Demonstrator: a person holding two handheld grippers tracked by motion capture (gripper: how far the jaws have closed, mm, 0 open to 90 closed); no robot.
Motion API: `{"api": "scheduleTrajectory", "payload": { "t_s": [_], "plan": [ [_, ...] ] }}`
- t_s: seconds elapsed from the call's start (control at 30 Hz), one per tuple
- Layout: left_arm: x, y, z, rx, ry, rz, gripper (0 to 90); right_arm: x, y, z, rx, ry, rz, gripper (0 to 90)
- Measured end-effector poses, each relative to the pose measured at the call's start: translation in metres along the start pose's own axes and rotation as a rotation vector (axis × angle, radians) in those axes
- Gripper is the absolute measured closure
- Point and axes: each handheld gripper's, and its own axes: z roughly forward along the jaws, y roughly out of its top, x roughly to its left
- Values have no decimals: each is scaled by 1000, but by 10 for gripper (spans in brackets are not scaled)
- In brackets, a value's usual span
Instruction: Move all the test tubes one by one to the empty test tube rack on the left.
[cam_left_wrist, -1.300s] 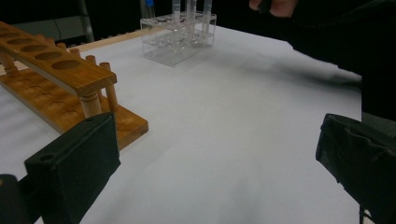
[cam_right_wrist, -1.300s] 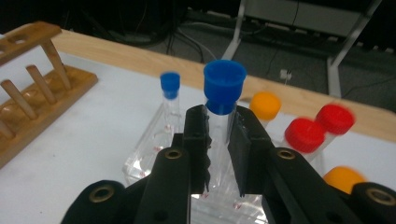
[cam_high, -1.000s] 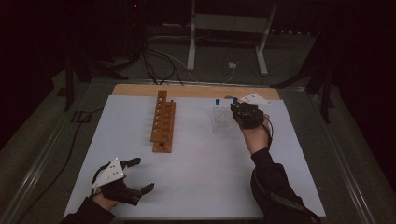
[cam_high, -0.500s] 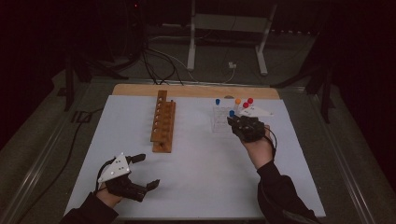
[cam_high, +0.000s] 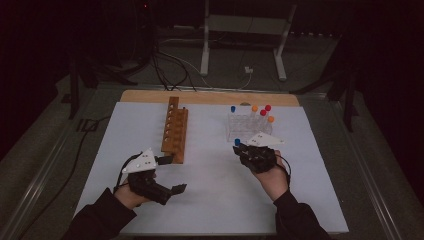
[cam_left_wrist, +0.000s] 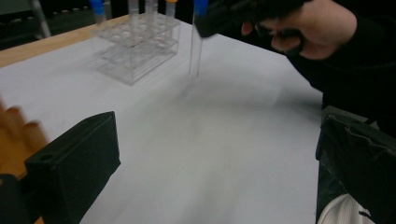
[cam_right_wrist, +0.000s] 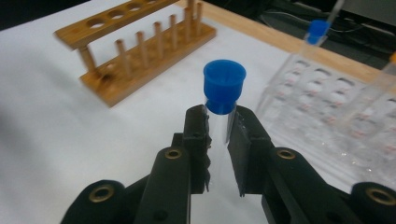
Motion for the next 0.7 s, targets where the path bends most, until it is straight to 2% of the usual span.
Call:
{"api": "scheduleTrajectory", "payload": {
  "t_s": [0.17,0.37,0.5,0.7],
  "plan": [
    [-5,14,14,-16,-23,41,5,13,-7,-3,-8,41,-13,768],
    [-6,29,31,-28,-45,56,6,26,-13,-5,-7,73,-44,768],
    [-6,37,40,-28,-58,74,6,30,-15,-4,0,93,-53,768],
    [-7,48,55,-47,-61,102,61,35,-14,-8,-11,111,-59,768]
  ]
}}
